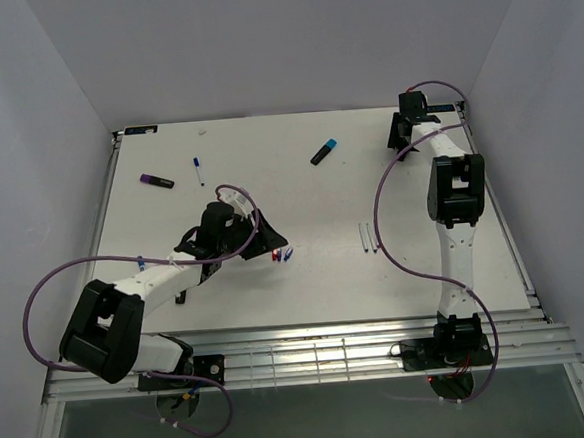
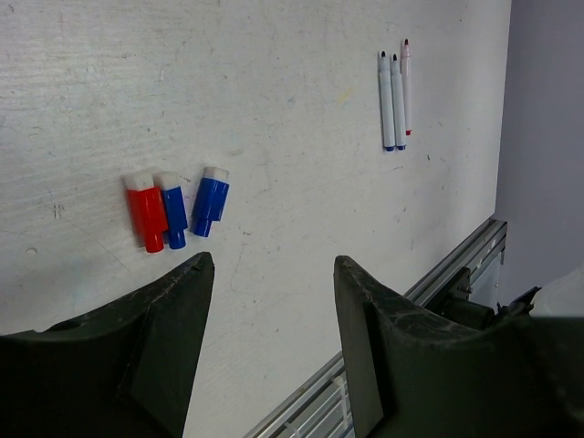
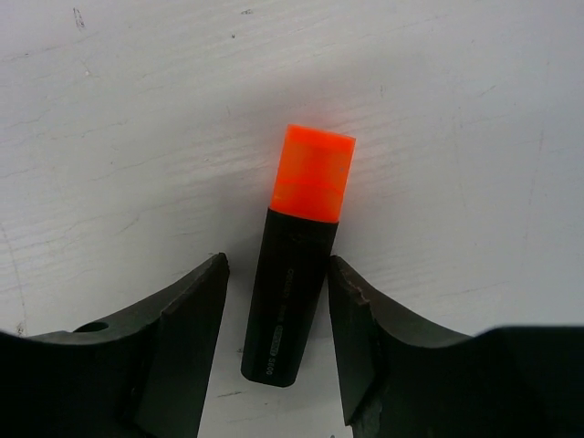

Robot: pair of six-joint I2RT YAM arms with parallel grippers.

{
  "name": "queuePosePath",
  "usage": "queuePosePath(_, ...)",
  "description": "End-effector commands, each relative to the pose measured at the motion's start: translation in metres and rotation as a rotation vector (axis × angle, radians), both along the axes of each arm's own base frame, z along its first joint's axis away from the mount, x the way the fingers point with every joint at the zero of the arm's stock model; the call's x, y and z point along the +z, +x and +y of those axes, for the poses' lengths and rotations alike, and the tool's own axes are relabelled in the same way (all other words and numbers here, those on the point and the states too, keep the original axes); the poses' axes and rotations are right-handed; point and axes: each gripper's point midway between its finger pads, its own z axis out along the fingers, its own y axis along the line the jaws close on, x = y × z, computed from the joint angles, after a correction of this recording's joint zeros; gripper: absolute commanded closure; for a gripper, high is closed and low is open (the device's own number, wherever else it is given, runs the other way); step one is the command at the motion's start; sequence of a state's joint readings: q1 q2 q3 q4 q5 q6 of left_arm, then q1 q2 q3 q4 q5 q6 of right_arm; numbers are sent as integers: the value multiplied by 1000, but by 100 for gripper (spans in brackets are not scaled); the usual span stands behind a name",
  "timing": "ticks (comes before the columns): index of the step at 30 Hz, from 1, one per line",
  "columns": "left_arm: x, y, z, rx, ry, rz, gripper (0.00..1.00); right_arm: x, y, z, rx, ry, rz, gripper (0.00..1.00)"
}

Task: Open the pen caps

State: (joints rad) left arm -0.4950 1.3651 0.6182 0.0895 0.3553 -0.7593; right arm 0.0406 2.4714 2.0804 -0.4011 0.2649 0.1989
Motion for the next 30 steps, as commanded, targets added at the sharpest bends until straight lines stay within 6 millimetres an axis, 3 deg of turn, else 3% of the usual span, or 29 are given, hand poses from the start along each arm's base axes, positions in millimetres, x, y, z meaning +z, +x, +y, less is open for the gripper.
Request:
queuePosePath(1,19,1,0,-1,-15,-54,34,-14,-21,3,21,45,87,46)
queuePosePath(6,22,-6,5,11,-10,-47,34,-23,-30,13,65,141,116,66)
queuePosePath(7,23,-7,5,13,-8,-46,34,-23,-29,24,113,186,114,67)
queuePosePath(10,26,-10,8,27,9,-45,34,-25,-34,30,167,198,133,88)
queuePosePath(11,26,-11,10,36,21,-41,34,-15,-36,29,163,193,121,92)
queuePosePath(12,27,-13,12,38,29,-33,34,-11,-39,28,159,192,116,92)
queuePosePath(13,29,-15,12,41,29,-33,34,-21,-55,28,152,198,152,92)
queuePosePath(14,30,-15,13,52,35,-37,34,9,-51,30,151,203,73,92)
queuePosePath(16,35,-22,13,61,22,-41,34,27,-61,36,160,220,19,92)
queuePosePath(17,36,-24,13,63,19,-39,34,45,-74,39,167,227,-30,92)
queuePosePath(19,38,-30,12,65,13,-31,34,64,-91,56,188,265,-63,92)
queuePosePath(20,38,-32,12,64,13,-26,34,77,-110,65,208,285,-75,92)
queuePosePath(22,35,-36,13,68,16,-8,34,92,-131,96,279,305,-98,92)
queuePosePath(23,38,-38,12,76,0,-7,34,113,-144,107,313,305,-135,92)
queuePosePath(24,41,-37,12,81,-11,-13,34,102,-164,118,338,301,-102,92)
queuePosePath(25,43,-38,12,82,-17,-17,34,101,-181,143,396,296,-90,92)
queuePosePath(26,47,-37,10,82,-27,-27,34,114,-196,153,429,302,-114,92)
queuePosePath(27,51,-35,9,86,-39,-32,34,98,-222,170,475,303,-68,92)
queuePosePath(29,60,-32,4,85,-64,-35,34,108,-247,185,522,328,-101,92)
queuePosePath(30,64,-31,0,86,-88,-25,34,95,-269,195,557,330,-66,92)
